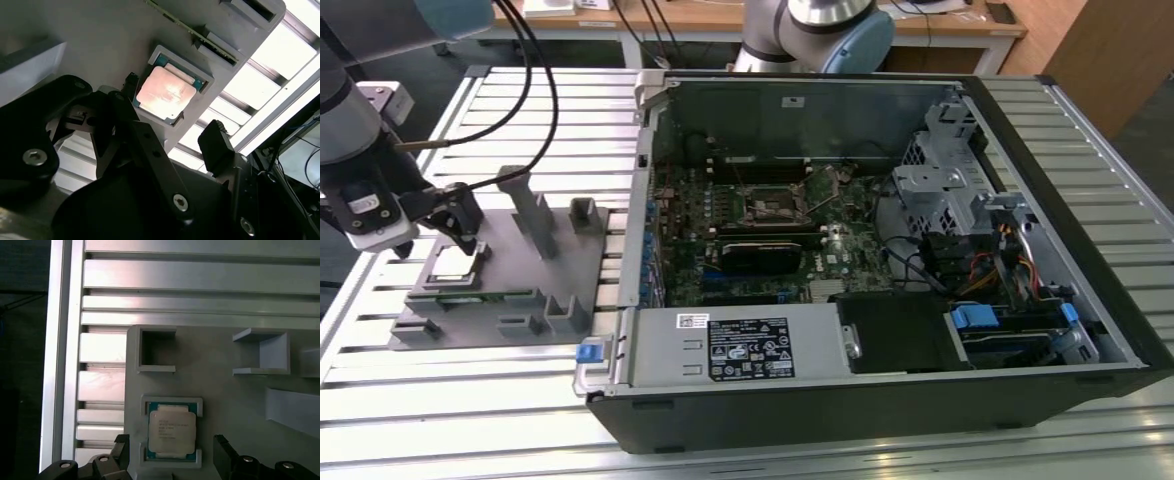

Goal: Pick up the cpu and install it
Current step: 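Pick up the cpu and move it towards the insertion slot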

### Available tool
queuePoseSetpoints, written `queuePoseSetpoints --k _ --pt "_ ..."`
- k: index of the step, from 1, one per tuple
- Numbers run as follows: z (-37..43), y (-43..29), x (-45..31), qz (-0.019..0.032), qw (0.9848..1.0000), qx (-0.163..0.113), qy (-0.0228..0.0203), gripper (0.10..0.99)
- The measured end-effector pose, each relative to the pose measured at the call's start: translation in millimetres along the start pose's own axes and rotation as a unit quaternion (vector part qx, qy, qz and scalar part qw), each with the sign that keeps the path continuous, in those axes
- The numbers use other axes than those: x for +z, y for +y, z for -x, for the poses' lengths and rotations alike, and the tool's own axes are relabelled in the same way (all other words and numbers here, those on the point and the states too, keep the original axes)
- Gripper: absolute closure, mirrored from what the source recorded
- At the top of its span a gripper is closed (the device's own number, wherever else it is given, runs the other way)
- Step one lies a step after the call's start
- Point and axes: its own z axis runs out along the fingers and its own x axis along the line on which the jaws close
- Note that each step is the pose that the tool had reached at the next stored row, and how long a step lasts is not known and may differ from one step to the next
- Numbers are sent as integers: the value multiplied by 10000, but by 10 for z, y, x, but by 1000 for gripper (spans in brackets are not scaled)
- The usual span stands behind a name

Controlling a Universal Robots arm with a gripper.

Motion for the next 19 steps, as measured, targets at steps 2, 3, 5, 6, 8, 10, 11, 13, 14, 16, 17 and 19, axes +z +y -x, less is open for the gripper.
queuePoseSetpoints --k 2,3,5,6,8,10,11,13,14,16,17,19 --pt "2 -1 29 0 10000 2 -1 325" --pt "5 -2 42 0 10000 3 -1 325" --pt "10 -4 68 0 10000 7 -1 325" --pt "13 -4 80 0 10000 11 -1 325" --pt "15 -6 102 0 10000 22 -2 325" --pt "16 -7 122 0 10000 35 -2 325" --pt "16 -8 132 0 10000 42 -3 325" --pt "16 -9 150 0 10000 50 -3 325" --pt "17 -9 159 0 10000 52 -3 325" --pt "19 -10 177 0 10000 54 -3 325" --pt "19 -11 185 0 10000 55 -3 325" --pt "21 -10 201 0 10000 57 -3 325"
